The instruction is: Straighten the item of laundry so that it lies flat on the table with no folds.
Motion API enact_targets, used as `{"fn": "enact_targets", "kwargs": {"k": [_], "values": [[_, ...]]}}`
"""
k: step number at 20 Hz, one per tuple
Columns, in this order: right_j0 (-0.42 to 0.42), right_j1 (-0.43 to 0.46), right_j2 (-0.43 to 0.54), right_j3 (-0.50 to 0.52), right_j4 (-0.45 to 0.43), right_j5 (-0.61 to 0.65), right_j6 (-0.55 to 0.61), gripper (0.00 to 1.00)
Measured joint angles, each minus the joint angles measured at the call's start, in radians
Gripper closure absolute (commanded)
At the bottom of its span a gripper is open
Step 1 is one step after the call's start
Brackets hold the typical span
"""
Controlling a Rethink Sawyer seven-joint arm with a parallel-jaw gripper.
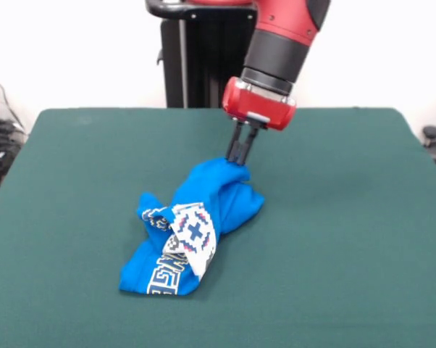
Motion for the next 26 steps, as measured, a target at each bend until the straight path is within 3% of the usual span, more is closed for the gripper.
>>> {"fn": "enact_targets", "kwargs": {"k": [14, 15, 26], "values": [[-0.033, 0.016, 0.000, 0.044, 0.022, -0.042, 0.000, 1.00], [-0.037, 0.016, 0.000, 0.047, 0.022, -0.045, 0.000, 0.00], [-0.172, 0.008, 0.085, 0.085, -0.001, -0.102, 0.002, 0.00]]}}
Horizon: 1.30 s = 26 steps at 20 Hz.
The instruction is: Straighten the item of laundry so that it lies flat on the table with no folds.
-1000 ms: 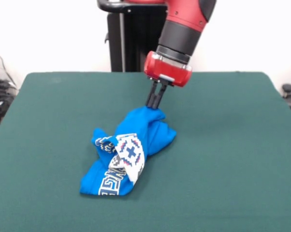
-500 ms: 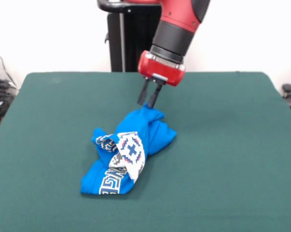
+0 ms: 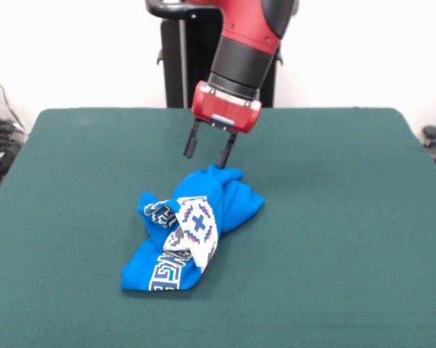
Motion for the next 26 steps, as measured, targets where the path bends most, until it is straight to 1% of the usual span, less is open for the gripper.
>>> {"fn": "enact_targets", "kwargs": {"k": [1, 4, 5, 7, 8, 12, 13, 19, 26], "values": [[-0.026, 0.000, 0.024, 0.004, -0.012, -0.020, 0.002, 0.00], [-0.059, -0.003, 0.057, 0.011, -0.030, -0.044, 0.005, 0.00], [-0.083, -0.007, 0.083, 0.016, -0.040, -0.054, 0.006, 0.00], [-0.101, -0.011, 0.105, 0.020, -0.046, -0.056, 0.006, 0.00], [-0.126, -0.017, 0.138, 0.025, -0.055, -0.056, 0.007, 0.00], [-0.162, -0.023, 0.193, 0.032, -0.066, -0.056, 0.007, 0.00], [-0.180, -0.023, 0.224, 0.032, -0.066, -0.056, 0.008, 1.00], [-0.185, -0.023, 0.250, 0.033, -0.066, -0.056, 0.009, 1.00], [-0.183, -0.027, 0.253, 0.038, -0.066, -0.056, 0.010, 1.00]]}}
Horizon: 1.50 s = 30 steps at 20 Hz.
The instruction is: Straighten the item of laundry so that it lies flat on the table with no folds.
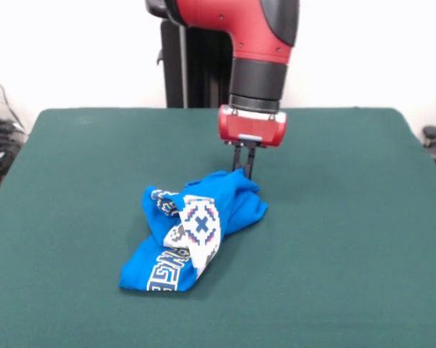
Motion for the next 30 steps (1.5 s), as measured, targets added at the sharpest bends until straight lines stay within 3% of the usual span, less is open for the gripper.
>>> {"fn": "enact_targets", "kwargs": {"k": [9, 14, 18, 26, 30], "values": [[0.040, -0.063, -0.003, 0.026, 0.080, 0.052, 0.001, 1.00], [0.121, -0.148, -0.044, 0.031, 0.172, 0.233, 0.001, 1.00], [0.162, -0.223, -0.072, 0.030, 0.191, 0.426, 0.001, 1.00], [0.127, -0.334, -0.104, 0.012, 0.191, 0.692, 0.001, 1.00], [0.100, -0.369, -0.105, -0.007, 0.190, 0.768, 0.001, 1.00]]}}
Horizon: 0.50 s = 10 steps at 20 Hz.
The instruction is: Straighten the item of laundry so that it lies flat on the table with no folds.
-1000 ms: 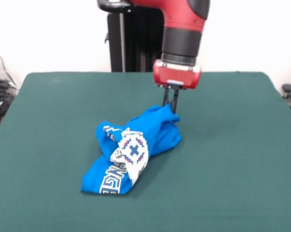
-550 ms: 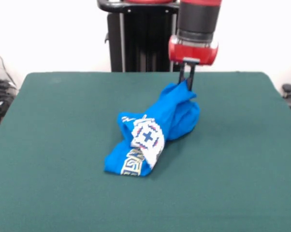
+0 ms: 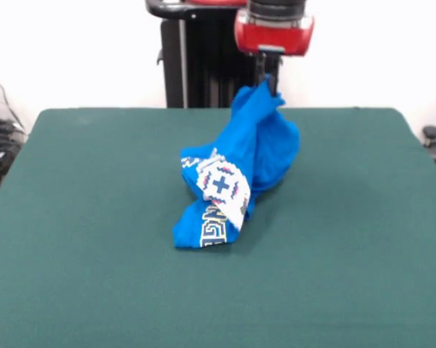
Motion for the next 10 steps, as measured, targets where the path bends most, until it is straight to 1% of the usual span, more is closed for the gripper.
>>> {"fn": "enact_targets", "kwargs": {"k": [2, 3, 7, 10], "values": [[-0.031, -0.038, 0.000, -0.034, 0.000, 0.093, 0.000, 1.00], [-0.039, -0.047, 0.000, -0.043, 0.000, 0.113, 0.000, 1.00], [-0.069, -0.076, 0.000, -0.083, 0.009, 0.168, 0.000, 1.00], [-0.094, -0.089, 0.002, -0.127, 0.022, 0.179, 0.000, 1.00]]}}
